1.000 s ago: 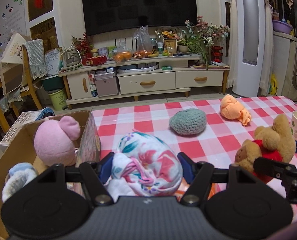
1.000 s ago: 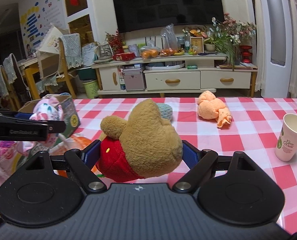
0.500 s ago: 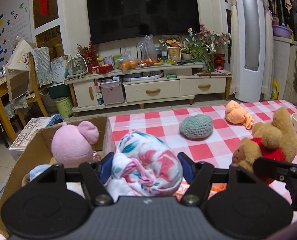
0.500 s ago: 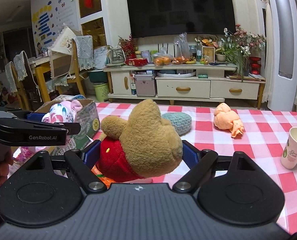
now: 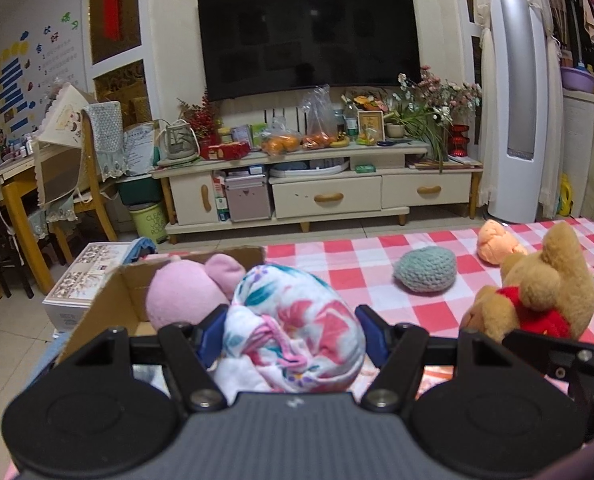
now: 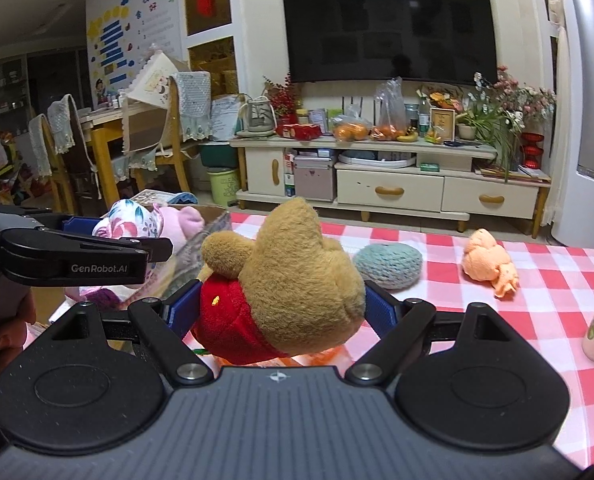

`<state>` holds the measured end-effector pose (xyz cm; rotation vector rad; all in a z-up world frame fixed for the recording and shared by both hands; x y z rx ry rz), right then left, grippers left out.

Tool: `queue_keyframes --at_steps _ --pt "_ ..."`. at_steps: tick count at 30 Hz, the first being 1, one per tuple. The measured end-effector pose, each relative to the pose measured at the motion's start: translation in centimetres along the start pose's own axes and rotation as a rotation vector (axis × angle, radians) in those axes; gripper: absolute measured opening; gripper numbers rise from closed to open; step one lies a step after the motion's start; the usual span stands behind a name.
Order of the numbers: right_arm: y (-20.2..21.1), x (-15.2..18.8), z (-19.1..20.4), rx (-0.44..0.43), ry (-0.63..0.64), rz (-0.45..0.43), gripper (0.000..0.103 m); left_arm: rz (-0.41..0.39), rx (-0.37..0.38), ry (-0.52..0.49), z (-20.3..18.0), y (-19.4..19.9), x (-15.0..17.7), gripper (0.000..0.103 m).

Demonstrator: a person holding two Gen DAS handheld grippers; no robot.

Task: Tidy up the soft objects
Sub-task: 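Carry the floral bundle with the left tool into the box while the right tool carries the bear there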

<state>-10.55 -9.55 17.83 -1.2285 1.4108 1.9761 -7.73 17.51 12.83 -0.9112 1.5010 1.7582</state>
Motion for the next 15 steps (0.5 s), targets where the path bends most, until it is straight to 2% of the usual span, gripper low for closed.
queue_keyframes --at_steps 15 --pt "-1.3 -0.9 1.2 -0.083 0.046 -0.002 0.103 -0.019 -0.094 0.085 5.9 -0.5 -0.2 0.067"
Point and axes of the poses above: each gripper's, at about its wrist camera, not at the fingertips, and y roughly against the way its jaws point, z to its left, x to its underside, the point moved 3 cm from there along -y, roughly the way its jaws point, and after that the axes turned 5 degrees about z, right-handed, at the moved point
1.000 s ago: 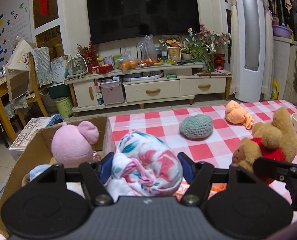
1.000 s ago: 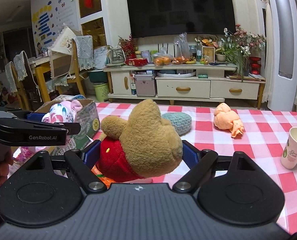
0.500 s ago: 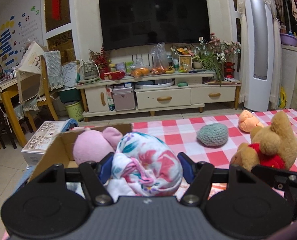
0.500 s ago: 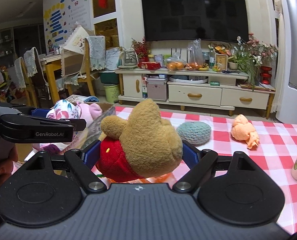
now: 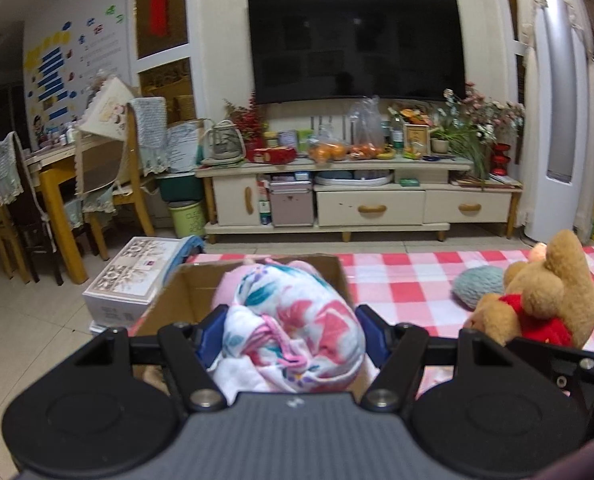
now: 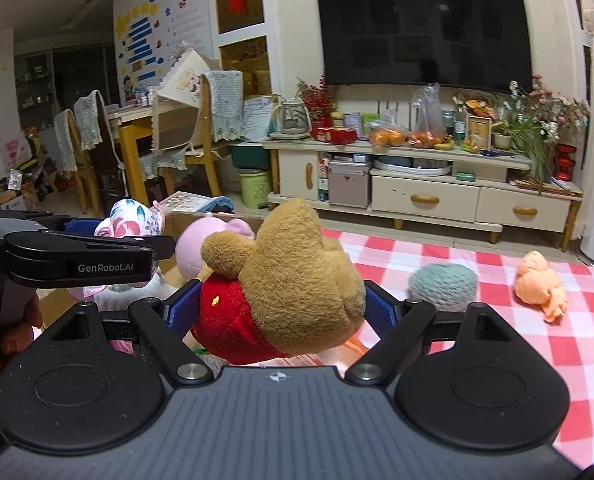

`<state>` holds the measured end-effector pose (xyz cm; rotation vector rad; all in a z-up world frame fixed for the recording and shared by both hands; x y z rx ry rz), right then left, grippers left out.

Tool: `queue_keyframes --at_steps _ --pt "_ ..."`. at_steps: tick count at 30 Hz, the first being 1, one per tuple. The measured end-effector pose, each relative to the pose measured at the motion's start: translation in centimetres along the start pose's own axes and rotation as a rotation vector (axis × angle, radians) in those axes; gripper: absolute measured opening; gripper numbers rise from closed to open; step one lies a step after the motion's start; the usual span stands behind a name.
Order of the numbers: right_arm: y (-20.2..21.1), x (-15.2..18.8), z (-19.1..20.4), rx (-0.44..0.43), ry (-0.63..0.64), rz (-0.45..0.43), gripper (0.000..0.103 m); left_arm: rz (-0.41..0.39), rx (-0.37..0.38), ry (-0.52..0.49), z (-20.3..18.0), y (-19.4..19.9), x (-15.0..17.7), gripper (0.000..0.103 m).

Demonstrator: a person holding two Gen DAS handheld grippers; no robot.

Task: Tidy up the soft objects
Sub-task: 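Carry the floral bundle with the left tool into the box while the right tool carries the bear there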

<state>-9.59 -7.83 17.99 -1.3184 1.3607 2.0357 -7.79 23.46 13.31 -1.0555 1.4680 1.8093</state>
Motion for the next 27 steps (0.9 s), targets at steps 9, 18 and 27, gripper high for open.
queue_keyframes --at_steps 9,18,27 --pt "-1.0 -0.9 0.6 -0.058 0.04 -0.005 0.103 0.002 -0.086 0.078 3.6 -1.6 -0.7 0.067" --pt "-1.9 -0.7 1.0 -0.112 0.079 0.018 0.103 0.039 -0.135 0.15 6.0 -3.7 -0.9 0.067" --pt "-1.5 0.0 1.4 -0.15 0.131 0.061 0.103 0.078 -0.158 0.2 7.4 -5.0 -0.6 0.068"
Point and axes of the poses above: each gripper's, at about its wrist camera, not at the fingertips, and y roughly against the way its jaws point, z to its left, x to its underside, the point moved 3 cm from there along -y, roughly the way its jaws point, and after that the axes turned 5 degrees about z, right-handed, at the moved point
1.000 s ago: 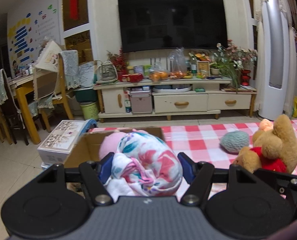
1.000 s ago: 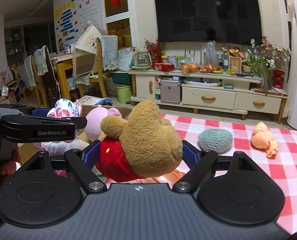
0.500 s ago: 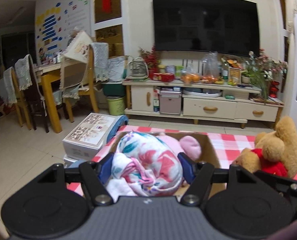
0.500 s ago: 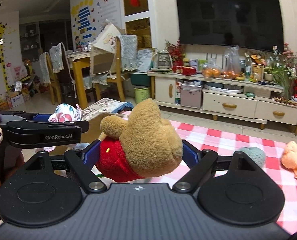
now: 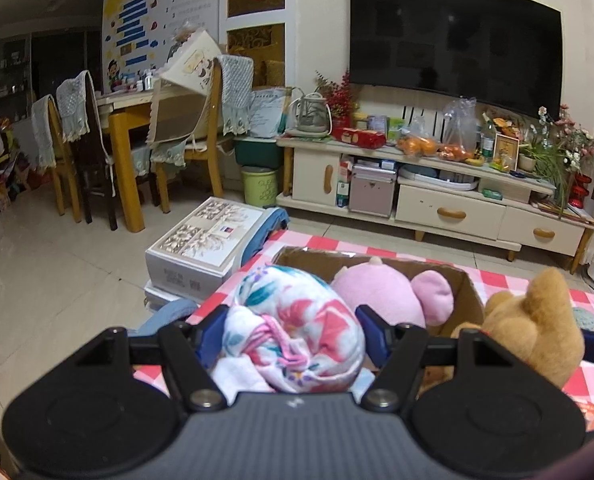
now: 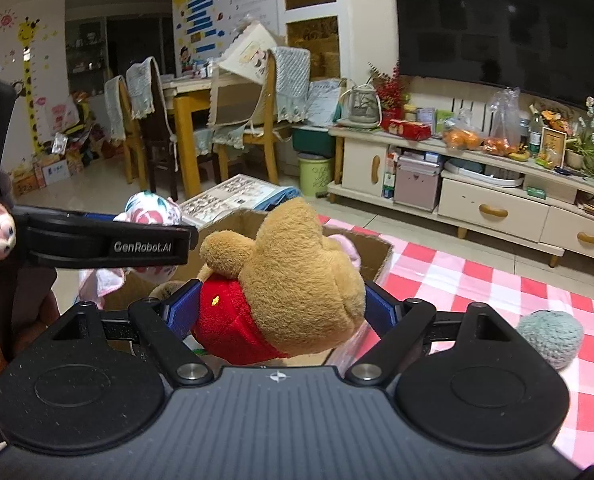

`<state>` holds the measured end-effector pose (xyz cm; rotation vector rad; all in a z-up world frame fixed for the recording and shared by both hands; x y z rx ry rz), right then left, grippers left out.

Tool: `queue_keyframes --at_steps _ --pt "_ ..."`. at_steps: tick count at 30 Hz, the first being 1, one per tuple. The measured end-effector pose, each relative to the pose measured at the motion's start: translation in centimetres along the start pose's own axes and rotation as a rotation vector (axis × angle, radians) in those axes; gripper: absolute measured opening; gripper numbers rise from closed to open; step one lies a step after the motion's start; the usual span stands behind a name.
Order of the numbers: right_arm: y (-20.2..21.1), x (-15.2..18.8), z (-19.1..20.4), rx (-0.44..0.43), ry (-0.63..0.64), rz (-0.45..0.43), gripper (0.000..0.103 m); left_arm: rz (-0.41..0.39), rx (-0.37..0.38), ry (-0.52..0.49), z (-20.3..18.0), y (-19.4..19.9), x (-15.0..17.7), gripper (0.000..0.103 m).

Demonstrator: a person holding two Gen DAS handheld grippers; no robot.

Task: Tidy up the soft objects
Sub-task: 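Carry the floral bundle with the left tool into the box while the right tool carries the bear there, then move both open tools back over the remaining toys on the table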

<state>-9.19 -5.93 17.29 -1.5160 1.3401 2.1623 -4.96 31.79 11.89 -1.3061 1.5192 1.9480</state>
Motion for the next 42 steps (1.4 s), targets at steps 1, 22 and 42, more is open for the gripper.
queue_keyframes --at_steps 1,22,42 --pt "0.1 0.2 0.1 -0.001 0.006 0.007 0.103 0.006 0.0 0.001 0.0 -0.1 0.0 0.068" --pt "3.0 1.3 0.4 -0.026 0.015 0.064 0.103 0.003 -0.019 -0.026 -1.1 0.2 -0.2 0.102" --pt "1.0 0.0 2.8 -0.323 -0.029 0.082 0.103 -0.045 -0.049 0.032 2.0 1.6 -1.0 0.102"
Point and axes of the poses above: each gripper's, at about its wrist camera, not at the fingertips, and y roughly against the way its jaws point, z to its left, x to its underside, the point moved 3 cm from there along -y, roughly the way its jaws point, and after that the axes turned 5 degrees about z, right-handed, at the moved point
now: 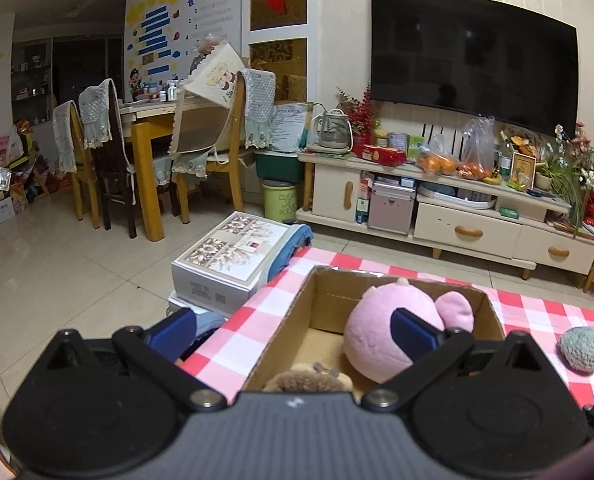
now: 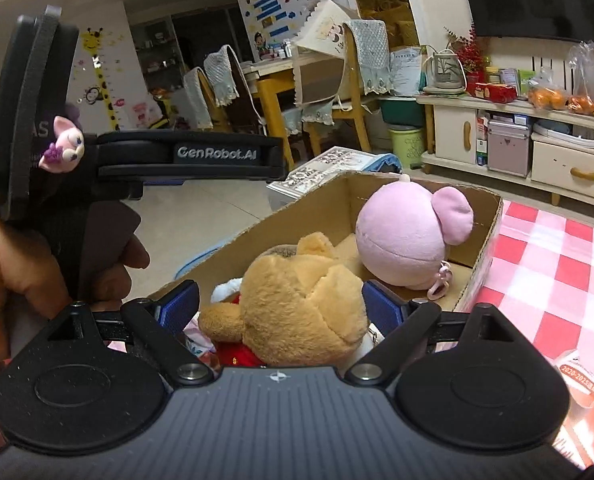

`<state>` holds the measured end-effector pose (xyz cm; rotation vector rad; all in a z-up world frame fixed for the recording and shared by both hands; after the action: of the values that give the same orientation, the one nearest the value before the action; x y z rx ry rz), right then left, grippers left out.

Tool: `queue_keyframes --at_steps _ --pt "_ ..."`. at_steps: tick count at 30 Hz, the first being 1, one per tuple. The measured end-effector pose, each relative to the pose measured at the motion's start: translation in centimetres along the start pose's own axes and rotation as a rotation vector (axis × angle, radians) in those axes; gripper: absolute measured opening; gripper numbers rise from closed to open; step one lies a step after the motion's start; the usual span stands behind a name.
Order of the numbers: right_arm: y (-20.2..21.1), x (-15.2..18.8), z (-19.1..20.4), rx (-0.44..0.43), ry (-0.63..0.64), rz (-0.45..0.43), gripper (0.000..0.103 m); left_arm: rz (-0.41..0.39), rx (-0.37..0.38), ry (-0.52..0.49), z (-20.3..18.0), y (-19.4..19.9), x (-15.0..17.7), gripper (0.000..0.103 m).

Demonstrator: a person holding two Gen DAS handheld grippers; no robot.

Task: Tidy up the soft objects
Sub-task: 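Move both open tools back over the remaining toys on the table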

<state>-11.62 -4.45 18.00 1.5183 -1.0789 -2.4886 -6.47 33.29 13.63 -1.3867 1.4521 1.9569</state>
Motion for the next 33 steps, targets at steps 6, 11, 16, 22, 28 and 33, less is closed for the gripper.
queue_keyframes --at_steps 6,11,16,22,28,33 --pt "-0.1 -0.8 -1.3 0.127 -0.01 -0.057 0.103 0.001 0.007 0.001 -0.1 0.0 0.2 0.102" --pt "-0.1 -1.4 -2.1 0.37 0.02 -0.121 0.103 0.01 0.031 -0.006 -0.6 0.1 0.5 0.102" --pt "0.2 -1.6 -3.0 0.406 -0.017 -0.138 0.103 0.01 0.054 -0.009 -1.2 0.2 0.7 0.102" --pt "0.0 -1.6 -3.1 0.435 -0.05 -0.158 0.103 -0.015 0.123 0.028 -2.8 0.0 0.9 0.102" --pt "1.9 -0.3 -3.4 0.479 -0.061 -0.186 0.103 -0.06 0.174 0.037 -5.6 -0.9 0.7 0.102" --pt "4.0 1.3 -4.7 0.5 -0.116 -0.189 0.103 -0.146 0.143 -0.031 -8.1 -1.5 0.6 0.102"
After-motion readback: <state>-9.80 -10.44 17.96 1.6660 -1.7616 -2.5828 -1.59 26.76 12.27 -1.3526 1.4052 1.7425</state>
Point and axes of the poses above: each gripper's, at about its wrist camera, not at the fingertips, and y roughly against the way its jaws point, z to its left, x to its underside, the point moved 3 cm from there along -y, roughly the way its jaws point, and after that the axes turned 5 degrees about z, right-handed, at the moved point
